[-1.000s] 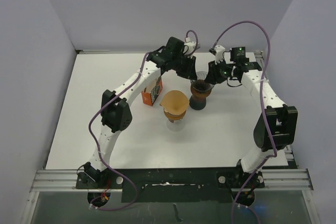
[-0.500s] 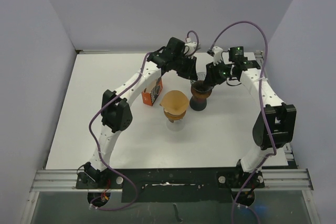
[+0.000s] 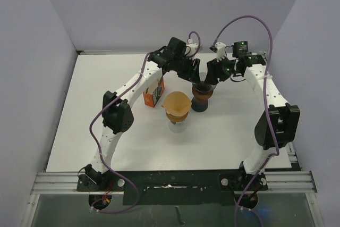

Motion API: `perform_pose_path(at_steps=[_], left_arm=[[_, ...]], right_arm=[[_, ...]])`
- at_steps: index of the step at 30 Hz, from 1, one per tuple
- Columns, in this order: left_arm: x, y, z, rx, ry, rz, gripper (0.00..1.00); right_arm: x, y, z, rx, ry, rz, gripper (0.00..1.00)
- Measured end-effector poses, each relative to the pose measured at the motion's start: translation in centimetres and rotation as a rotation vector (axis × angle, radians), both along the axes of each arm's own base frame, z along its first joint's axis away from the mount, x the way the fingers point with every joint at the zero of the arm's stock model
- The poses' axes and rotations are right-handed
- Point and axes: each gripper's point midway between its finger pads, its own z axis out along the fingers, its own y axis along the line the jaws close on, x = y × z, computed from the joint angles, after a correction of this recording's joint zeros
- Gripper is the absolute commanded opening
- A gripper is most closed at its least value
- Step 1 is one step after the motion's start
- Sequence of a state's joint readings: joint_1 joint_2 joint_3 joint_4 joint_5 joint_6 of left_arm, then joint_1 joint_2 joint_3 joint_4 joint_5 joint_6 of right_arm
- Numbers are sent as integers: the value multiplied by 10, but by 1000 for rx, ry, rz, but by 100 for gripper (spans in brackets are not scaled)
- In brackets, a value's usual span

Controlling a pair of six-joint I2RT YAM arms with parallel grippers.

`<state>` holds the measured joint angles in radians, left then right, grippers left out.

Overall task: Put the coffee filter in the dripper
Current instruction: Place the coffee dripper in the dripper holder.

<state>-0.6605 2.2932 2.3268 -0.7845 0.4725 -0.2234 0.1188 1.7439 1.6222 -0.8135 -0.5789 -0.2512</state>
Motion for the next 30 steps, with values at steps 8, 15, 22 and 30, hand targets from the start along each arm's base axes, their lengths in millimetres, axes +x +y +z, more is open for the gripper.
perform_pose_path(at_steps=[8, 15, 22, 30], left_arm=[[2, 2, 5, -10, -11, -12, 48], [11, 18, 21, 3, -91, -24, 49], [28, 77, 87, -3, -270, 33, 49], [56, 199, 115, -7, -321, 232, 48]], right_arm=[[-4, -3, 1, -15, 9, -3, 66], [-12, -8, 31, -24, -74, 1, 70], [-18, -13, 75, -28, -205, 14, 72], [-28, -18, 93, -30, -277, 28, 73]])
